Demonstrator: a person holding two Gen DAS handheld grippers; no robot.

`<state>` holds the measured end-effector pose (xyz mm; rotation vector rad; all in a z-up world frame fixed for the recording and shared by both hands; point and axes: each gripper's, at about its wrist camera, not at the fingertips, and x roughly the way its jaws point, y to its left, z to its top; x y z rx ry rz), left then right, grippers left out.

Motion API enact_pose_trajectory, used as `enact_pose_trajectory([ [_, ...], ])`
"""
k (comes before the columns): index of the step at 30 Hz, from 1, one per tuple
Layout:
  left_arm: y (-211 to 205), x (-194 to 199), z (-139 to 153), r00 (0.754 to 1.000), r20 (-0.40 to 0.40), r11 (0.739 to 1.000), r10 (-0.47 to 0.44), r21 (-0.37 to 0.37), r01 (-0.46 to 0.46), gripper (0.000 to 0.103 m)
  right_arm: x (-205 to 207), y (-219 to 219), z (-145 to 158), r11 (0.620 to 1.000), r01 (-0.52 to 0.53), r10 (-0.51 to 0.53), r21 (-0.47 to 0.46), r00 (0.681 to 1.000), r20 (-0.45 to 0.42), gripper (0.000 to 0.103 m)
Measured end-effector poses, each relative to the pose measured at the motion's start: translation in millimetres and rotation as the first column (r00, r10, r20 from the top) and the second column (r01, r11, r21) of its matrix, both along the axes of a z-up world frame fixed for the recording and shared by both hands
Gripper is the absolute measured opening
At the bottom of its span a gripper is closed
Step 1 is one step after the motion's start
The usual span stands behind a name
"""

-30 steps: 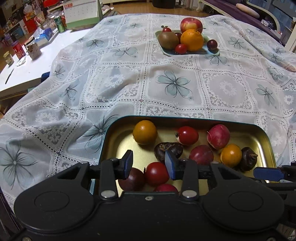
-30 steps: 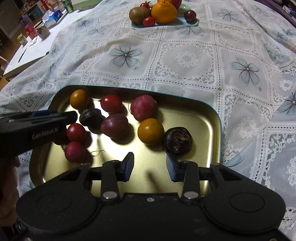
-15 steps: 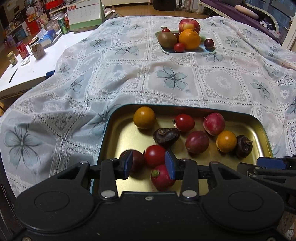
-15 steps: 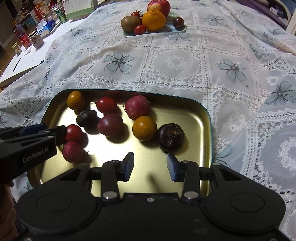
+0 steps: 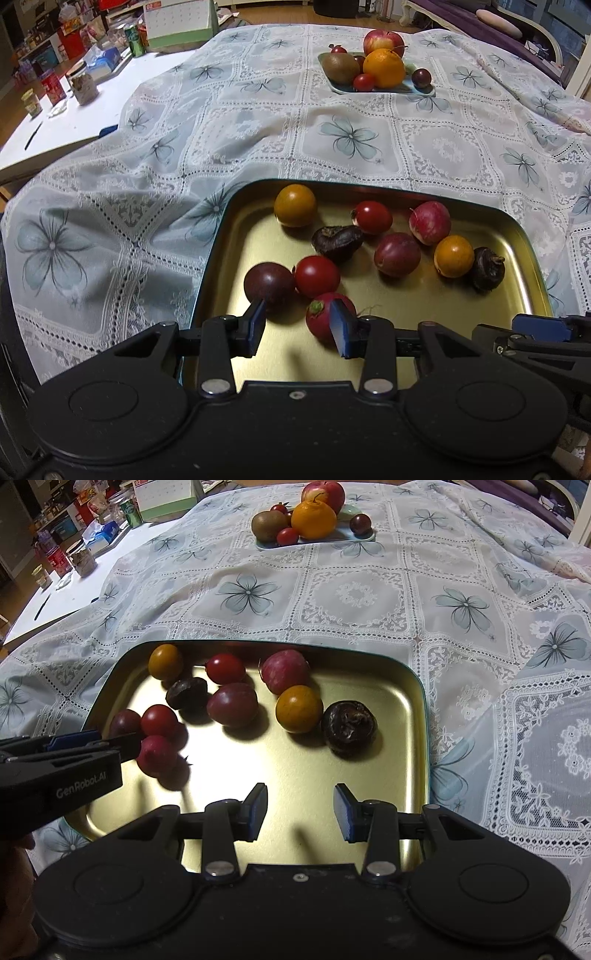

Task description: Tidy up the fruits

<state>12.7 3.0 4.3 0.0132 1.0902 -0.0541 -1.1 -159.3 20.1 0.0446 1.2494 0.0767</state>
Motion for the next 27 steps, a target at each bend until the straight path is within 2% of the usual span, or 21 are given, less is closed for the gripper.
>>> enact_pose_trajectory([
  [15, -4, -14, -4, 1.000, -0.003, 1.000, -0.012, 0.021, 0.012, 0.048, -8, -3, -12, 1.000, -0.002, 0.002, -0.003, 1.000, -0.027, 0.042],
  [27, -5, -14, -7, 0.999, -0.029, 1.000, -0.017, 0.005, 0.017, 0.048, -7, -2, -17, 1.000, -0.014, 0.014, -0.002, 0.998, -0.053, 0.043],
])
